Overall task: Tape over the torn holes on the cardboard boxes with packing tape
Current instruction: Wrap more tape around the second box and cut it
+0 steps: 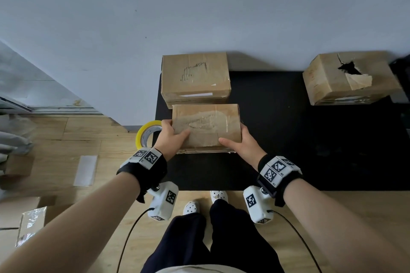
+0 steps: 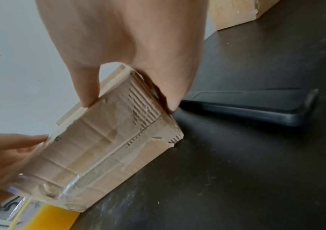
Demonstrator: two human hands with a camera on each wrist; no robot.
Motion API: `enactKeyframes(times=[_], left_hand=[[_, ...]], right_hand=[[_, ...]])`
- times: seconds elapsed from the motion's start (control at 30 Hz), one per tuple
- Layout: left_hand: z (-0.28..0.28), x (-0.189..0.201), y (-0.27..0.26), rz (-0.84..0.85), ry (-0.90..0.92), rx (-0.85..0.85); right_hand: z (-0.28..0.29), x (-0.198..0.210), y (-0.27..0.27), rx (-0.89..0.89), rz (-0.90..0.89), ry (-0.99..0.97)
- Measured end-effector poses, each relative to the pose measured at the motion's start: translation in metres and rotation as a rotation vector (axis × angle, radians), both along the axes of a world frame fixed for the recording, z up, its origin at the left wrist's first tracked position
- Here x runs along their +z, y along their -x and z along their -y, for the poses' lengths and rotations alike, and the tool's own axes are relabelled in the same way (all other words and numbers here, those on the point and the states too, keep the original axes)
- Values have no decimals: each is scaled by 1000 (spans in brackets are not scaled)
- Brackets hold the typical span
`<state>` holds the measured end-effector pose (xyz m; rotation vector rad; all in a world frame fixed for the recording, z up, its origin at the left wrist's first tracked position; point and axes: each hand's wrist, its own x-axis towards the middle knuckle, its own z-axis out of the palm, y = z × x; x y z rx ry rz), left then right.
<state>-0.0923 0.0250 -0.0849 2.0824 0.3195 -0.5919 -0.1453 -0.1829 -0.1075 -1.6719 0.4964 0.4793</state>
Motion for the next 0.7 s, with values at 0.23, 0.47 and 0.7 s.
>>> enactKeyframes(times=[0.23, 0.47, 0.7], left_hand=[[-17, 18, -1, -17, 294, -90], [-22, 45, -12, 43, 399, -244], [38, 59, -20, 60, 361, -358]], right_hand=[[7, 9, 7, -136, -34, -145], [21, 43, 23, -227, 74, -214], [73, 75, 41, -388, 159, -101]])
